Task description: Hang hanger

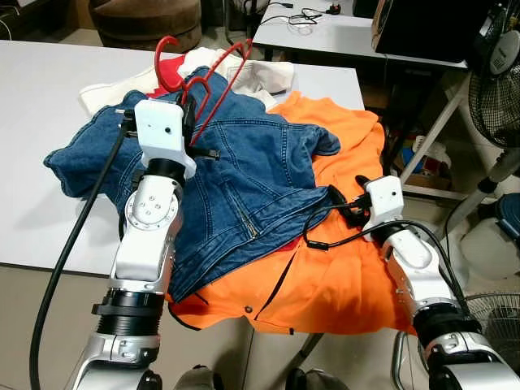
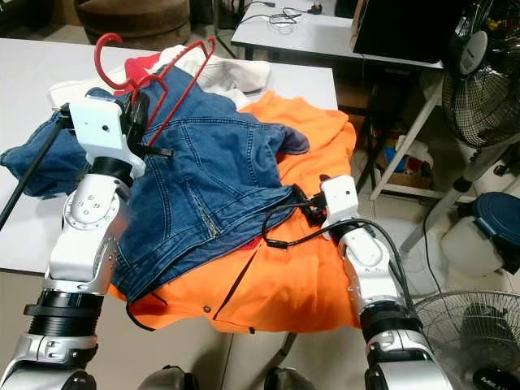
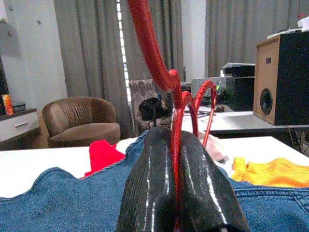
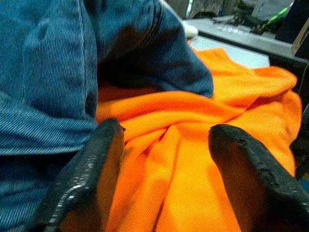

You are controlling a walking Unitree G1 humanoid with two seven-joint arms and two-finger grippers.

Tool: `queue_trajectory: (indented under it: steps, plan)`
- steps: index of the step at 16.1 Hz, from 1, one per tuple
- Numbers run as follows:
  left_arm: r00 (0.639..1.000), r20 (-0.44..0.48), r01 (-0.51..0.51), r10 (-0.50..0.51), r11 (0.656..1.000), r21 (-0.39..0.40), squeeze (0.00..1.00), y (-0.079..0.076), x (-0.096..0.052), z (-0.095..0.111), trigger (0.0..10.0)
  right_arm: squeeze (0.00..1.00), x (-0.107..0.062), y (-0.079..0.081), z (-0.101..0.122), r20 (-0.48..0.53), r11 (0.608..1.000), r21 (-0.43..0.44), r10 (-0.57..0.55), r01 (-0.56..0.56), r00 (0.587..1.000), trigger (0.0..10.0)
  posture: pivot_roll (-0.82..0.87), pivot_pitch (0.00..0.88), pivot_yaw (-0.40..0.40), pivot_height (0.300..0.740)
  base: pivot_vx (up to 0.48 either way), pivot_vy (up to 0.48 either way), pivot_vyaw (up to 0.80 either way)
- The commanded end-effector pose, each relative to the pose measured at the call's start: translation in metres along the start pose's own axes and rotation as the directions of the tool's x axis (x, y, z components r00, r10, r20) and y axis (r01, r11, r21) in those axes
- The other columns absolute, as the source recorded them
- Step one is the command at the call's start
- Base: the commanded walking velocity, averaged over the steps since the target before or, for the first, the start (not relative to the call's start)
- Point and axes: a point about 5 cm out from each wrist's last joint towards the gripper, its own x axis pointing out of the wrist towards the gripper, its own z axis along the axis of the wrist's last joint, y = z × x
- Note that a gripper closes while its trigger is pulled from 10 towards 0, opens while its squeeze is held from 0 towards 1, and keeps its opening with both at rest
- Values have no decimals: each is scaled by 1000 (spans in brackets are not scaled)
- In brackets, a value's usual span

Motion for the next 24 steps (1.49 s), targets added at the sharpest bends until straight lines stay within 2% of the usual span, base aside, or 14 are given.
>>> queue_trajectory:
  steps: [1, 3, 10, 11, 12, 13, 15, 17, 18, 20, 21, 22, 23, 24]
  plan:
    - [1000, -21, 13, -14, 1000, -6, 0, -4, 1, -3, 10000, 0, -3, -7, 6, 40, 1000, 1, -31, 31, 999, 0, 33, 49, -28, 740, 0, 0, 0]
    - [999, -19, 30, -31, 999, -20, 0, -9, 2, -3, 10000, 0, -1, -7, 9, 55, 1000, 11, -24, 24, 998, 0, 28, 49, -27, 740, 0, 0, 0]
    - [999, -25, 34, -35, 999, -26, 0, -11, 5, -6, 10000, 0, 3, 2, 21, 99, 998, 51, 22, -27, 995, 0, 16, 33, -26, 740, 0, 0, 0]
    - [999, -27, 35, -36, 999, -28, 0, -11, 6, -7, 10000, 0, 7, 5, 35, 157, 998, 49, 36, -44, 987, 0, 14, 29, -24, 740, 0, 0, 0]
    - [999, -27, 35, -36, 999, -28, 0, -11, 6, -7, 10000, 0, 7, 5, 35, 157, 998, 49, 36, -44, 987, 0, 14, 29, -24, 740, 0, 0, 0]
    - [999, -19, 40, -40, 999, -29, 0, -12, 8, -5, 10000, 0, 13, 5, 61, 243, 999, 18, 45, -51, 969, 0, 14, 28, -23, 740, 0, 0, 0]
    - [999, -14, 42, -43, 999, -29, 0, -12, 8, -4, 10000, 0, 16, 3, 80, 301, 999, -5, 49, -49, 953, 0, 13, 27, -22, 740, 0, 0, 0]
    - [999, -19, 43, -43, 999, -28, 0, -11, 7, -6, 10000, 0, 16, -6, 105, 373, 998, -59, 45, -25, 927, 0, 13, 24, -24, 740, 0, 0, 0]
    - [999, -20, 43, -44, 999, -28, 0, -11, 7, -7, 10000, 0, 16, -8, 108, 380, 998, -66, 43, -19, 924, 0, 13, 23, -24, 740, 0, 0, 0]
    - [998, -28, 54, -55, 998, -26, 0, -14, 6, -8, 10000, 0, 8, -25, 121, 405, 991, -125, 12, 43, 914, 0, 13, 22, -26, 740, 0, 0, 0]
    - [998, -29, 56, -57, 998, -25, 0, -14, 6, -8, 10000, 0, 6, -29, 123, 410, 989, -132, 0, 60, 912, 0, 11, 23, -24, 740, 0, 0, 0]
    - [998, -32, 62, -62, 998, -21, 0, -15, 5, -9, 10000, 0, 0, -42, 124, 402, 977, -161, -62, 137, 913, 0, 10, 21, -24, 740, 0, 0, 0]
    - [998, -31, 62, -63, 998, -26, 0, -14, 5, -9, 10000, 0, -4, -47, 120, 393, 972, -153, -104, 177, 914, 0, 9, 22, -23, 740, 0, 0, 0]
    - [997, -32, 64, -64, 998, -27, 0, -14, 4, -10, 10000, 0, -8, -46, 111, 365, 973, -150, -112, 178, 924, 5922, 9, 23, -23, 740, 0, 0, 0]
